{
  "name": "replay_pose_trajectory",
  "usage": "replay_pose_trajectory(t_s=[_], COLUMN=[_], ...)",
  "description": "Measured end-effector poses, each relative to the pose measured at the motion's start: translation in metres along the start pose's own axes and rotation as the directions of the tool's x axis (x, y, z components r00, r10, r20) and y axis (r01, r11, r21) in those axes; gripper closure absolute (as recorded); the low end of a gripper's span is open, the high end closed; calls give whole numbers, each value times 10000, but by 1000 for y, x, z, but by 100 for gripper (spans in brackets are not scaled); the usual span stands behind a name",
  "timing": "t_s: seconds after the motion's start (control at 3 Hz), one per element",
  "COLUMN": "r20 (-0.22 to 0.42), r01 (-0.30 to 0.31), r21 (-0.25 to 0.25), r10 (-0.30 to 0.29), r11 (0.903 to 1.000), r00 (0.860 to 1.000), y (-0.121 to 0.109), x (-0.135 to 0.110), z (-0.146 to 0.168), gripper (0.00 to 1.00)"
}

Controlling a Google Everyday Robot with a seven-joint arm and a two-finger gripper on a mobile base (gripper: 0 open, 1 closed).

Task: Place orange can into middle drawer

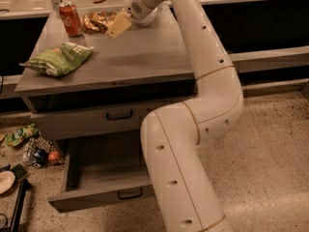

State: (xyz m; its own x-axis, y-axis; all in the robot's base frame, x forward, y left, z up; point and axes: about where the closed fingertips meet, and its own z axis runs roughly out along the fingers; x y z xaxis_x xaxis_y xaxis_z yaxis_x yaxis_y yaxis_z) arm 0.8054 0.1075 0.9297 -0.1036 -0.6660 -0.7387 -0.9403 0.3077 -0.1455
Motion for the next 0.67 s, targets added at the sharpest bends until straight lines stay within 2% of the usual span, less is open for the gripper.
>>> replay_pose_trajectory(t_s=[0.33,0.67], r20=[-451,-391], r01=[-740,-1319], r21=[-437,-513], r10=[720,1300], r11=[9963,9899], r00=[9964,9907], y=[21,46], x=[25,28], z=[14,5], gripper=[100,100])
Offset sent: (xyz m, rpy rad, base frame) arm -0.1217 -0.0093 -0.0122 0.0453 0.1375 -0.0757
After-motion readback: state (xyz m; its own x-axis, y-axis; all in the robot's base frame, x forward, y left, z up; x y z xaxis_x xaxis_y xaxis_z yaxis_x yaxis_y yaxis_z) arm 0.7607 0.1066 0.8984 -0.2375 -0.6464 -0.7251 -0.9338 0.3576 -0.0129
